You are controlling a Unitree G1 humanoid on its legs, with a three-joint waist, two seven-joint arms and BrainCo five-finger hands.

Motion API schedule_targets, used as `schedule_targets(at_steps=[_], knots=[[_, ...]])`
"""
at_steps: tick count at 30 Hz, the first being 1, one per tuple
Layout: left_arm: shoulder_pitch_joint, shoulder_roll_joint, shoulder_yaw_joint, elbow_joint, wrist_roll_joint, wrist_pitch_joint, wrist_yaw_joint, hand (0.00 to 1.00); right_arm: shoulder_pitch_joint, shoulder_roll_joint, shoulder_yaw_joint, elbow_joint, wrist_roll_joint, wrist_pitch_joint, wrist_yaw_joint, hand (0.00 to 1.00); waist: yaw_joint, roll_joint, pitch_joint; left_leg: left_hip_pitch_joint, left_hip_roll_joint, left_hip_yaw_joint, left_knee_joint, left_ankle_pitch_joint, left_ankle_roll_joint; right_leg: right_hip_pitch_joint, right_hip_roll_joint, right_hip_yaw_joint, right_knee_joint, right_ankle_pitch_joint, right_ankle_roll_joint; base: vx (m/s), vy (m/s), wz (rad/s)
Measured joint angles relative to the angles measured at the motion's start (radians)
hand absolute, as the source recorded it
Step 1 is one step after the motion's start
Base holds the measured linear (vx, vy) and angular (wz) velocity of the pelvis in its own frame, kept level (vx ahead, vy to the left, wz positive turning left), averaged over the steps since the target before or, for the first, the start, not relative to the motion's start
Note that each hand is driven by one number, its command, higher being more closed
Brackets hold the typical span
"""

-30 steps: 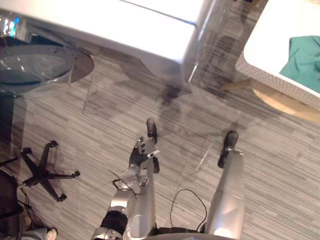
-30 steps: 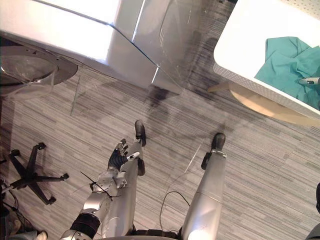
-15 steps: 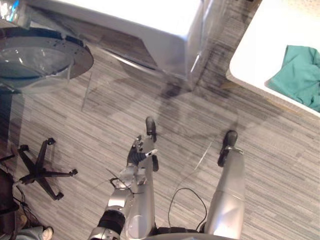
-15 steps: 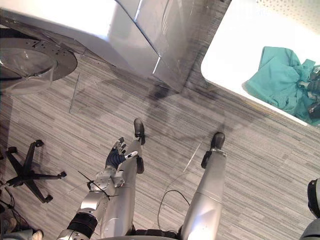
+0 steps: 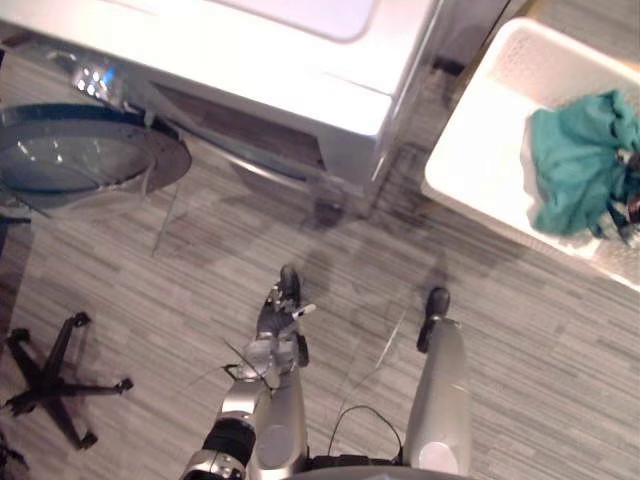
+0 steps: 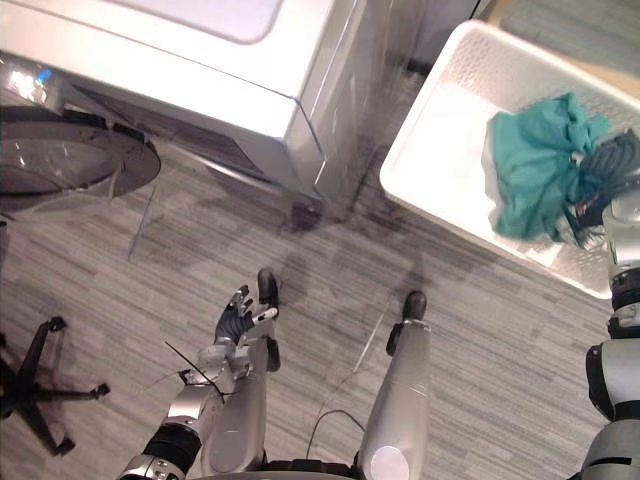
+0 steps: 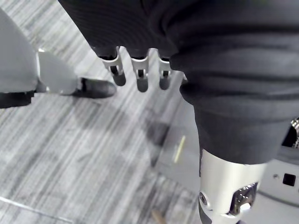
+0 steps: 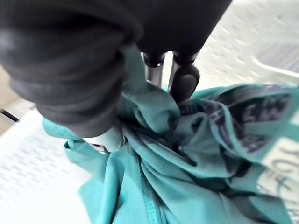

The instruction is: Pick up the laundry basket with both hands and put the clothes into the washing machine.

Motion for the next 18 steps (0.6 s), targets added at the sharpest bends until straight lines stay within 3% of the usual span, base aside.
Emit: schedule_targets(at_steps=[3, 8, 12, 18], knots=[[0.004, -0.008, 0.025, 0.060, 0.002, 0.001, 0.001, 0.00, 0.002, 0.002, -0.099, -0.123, 0.035, -0.003, -0.031, 1.00, -0.005, -0.025, -0.019, 0.087, 0.004, 0.006, -0.040, 0.006, -0.010, 0.084, 0.003, -0.017, -0.032, 0.000, 0.000, 0.10, -0.025, -0.05], [0.041, -0.014, 0.064, 0.120, 0.008, 0.000, -0.001, 0.00, 0.068, 0.004, -0.256, -0.314, 0.047, -0.033, -0.067, 1.00, -0.006, -0.042, -0.082, 0.200, 0.009, 0.008, -0.093, 0.006, -0.011, 0.211, 0.003, -0.055, -0.087, -0.001, 0.002, 0.09, -0.023, 0.02], [0.091, -0.010, 0.112, 0.190, 0.043, 0.008, -0.003, 0.00, 0.187, 0.049, -0.400, -0.500, 0.065, -0.067, -0.071, 1.00, -0.005, -0.061, -0.163, 0.253, 0.016, 0.016, -0.094, -0.009, -0.025, 0.290, 0.006, -0.078, -0.129, -0.004, 0.006, 0.05, -0.019, 0.02], [0.160, -0.021, 0.142, 0.272, 0.093, 0.031, -0.014, 0.00, 0.351, 0.124, -0.525, -0.645, 0.068, -0.092, -0.071, 1.00, -0.005, -0.067, -0.280, 0.310, 0.024, 0.027, -0.097, -0.033, -0.025, 0.379, 0.019, -0.086, -0.205, 0.000, 0.022, 0.03, 0.006, -0.04]])
